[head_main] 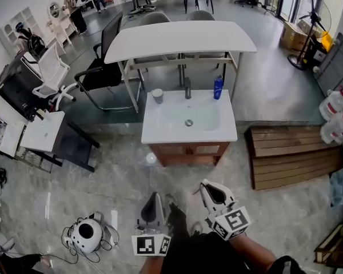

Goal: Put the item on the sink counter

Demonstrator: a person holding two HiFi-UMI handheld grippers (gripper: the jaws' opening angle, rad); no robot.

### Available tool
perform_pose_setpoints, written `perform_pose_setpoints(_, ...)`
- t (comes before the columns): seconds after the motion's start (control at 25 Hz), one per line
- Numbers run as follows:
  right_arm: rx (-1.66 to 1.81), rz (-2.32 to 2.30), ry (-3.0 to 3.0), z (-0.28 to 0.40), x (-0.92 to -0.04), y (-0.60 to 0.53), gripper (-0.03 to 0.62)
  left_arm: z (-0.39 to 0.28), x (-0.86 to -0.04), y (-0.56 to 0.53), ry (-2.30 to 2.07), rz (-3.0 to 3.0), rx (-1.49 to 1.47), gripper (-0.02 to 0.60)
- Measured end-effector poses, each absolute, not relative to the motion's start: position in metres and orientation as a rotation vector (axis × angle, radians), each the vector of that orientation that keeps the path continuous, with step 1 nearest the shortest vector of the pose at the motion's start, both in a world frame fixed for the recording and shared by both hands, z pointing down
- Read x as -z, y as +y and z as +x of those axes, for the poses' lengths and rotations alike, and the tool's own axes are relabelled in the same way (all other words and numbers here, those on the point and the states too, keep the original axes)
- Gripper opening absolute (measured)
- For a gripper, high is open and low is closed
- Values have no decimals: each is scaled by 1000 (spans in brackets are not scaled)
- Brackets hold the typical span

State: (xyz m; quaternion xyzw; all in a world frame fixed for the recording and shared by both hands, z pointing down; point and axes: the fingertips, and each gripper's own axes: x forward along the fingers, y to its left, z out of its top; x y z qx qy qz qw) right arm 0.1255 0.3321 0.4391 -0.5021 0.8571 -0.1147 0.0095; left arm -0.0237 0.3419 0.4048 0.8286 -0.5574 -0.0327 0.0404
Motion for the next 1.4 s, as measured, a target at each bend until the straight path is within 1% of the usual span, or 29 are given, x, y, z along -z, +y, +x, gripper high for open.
perform_pose_setpoints(0.36,354,-1615,2673,119,-445,256,15,-31,-421,258,-1651,2536,108,15)
perform_pose_setpoints(0.96,328,-1685,2658,60,-430,105,16,-81,-407,94,-1536,2596,134,15)
perform_pose_setpoints(1.4,344,-1724,2643,26,-432,32,16,-117,-402,36,-1491,2608,154,15)
